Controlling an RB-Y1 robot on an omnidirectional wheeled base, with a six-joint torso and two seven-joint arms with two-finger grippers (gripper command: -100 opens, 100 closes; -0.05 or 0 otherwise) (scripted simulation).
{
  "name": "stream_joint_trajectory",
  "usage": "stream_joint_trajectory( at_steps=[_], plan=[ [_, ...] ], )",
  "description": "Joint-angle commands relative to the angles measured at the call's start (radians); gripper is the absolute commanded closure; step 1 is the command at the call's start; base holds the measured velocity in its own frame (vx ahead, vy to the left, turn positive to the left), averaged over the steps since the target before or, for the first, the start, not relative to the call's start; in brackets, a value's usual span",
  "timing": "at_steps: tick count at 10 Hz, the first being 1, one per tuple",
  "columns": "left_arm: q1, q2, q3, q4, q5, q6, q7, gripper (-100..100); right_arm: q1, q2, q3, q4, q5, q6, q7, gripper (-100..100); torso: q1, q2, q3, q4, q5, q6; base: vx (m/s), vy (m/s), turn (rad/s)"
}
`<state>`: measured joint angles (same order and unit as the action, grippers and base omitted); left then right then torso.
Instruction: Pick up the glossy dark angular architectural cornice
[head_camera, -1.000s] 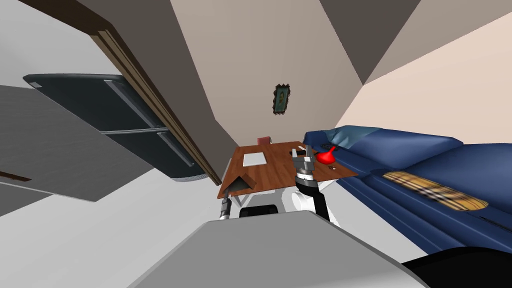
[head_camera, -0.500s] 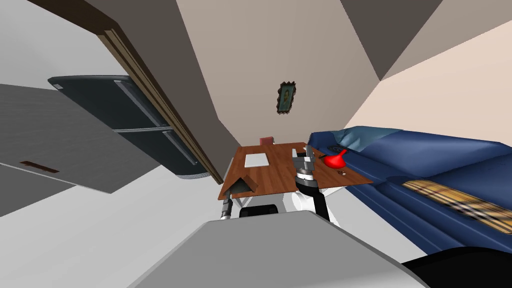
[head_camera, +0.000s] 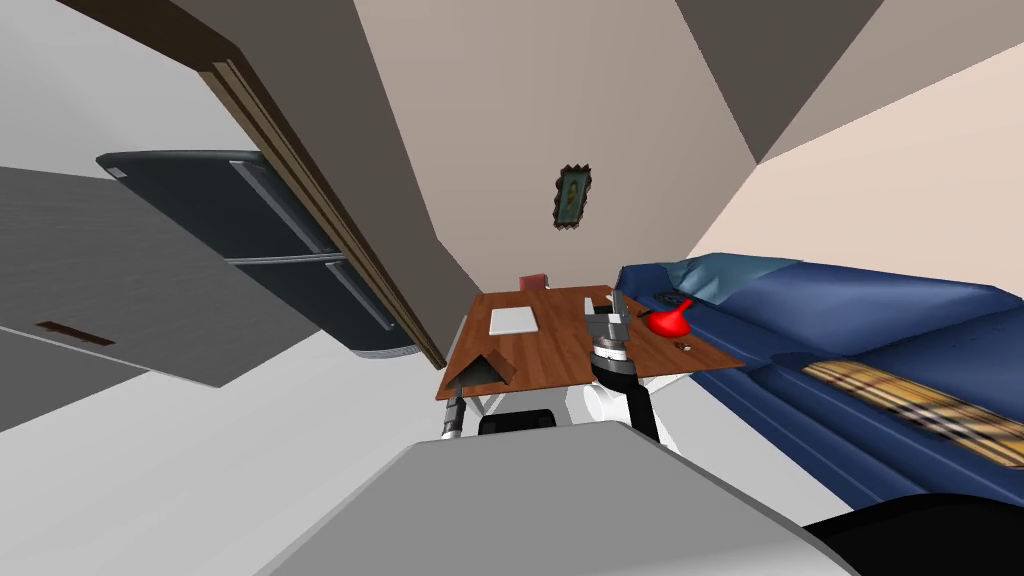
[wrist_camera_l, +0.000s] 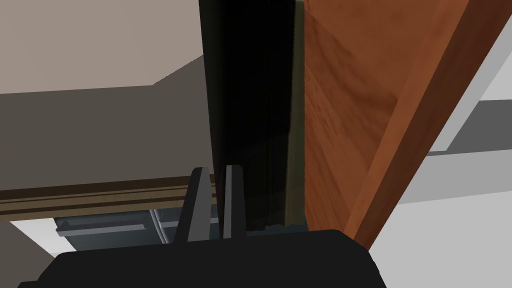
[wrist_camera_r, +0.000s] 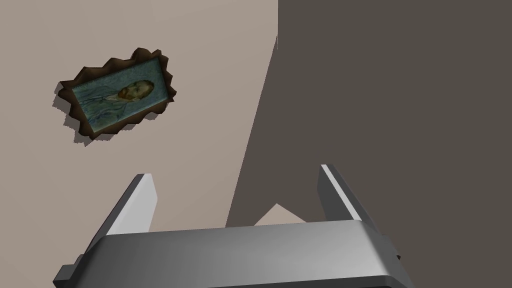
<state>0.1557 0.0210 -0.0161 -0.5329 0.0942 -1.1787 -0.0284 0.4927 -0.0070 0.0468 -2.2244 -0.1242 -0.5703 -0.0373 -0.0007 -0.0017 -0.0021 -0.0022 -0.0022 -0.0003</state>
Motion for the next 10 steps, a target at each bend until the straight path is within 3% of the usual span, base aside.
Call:
stream_joint_trajectory(
  at_steps=[1,3,4,10],
  plan=[
    [-0.014,-0.002,0.035,0.027,-0.009,-0.005,-0.003,100,0.0,0.0,0.0,0.0,0.0,0.0,0.0,0,0.0,0.0,0.0,0.0,0.0,0.0,-0.054,0.003,-0.203],
    [-0.041,-0.007,0.082,0.071,-0.02,-0.022,-0.002,100,0.0,0.0,0.0,0.0,0.0,0.0,0.0,0,0.003,0.001,-0.001,-0.004,0.005,0.002,-0.091,0.003,-0.18],
    [-0.041,-0.007,0.082,0.071,-0.02,-0.022,-0.002,100,0.0,0.0,0.0,0.0,0.0,0.0,0.0,0,0.003,0.002,-0.002,-0.004,0.006,0.001,-0.064,0.001,-0.03],
    [-0.123,-0.023,0.225,0.202,-0.054,-0.075,0.001,100,0.0,0.0,0.0,0.0,0.0,0.0,0.0,0,0.004,0.002,-0.002,-0.006,0.007,0.001,-0.069,-0.003,-0.138]
  ],
)
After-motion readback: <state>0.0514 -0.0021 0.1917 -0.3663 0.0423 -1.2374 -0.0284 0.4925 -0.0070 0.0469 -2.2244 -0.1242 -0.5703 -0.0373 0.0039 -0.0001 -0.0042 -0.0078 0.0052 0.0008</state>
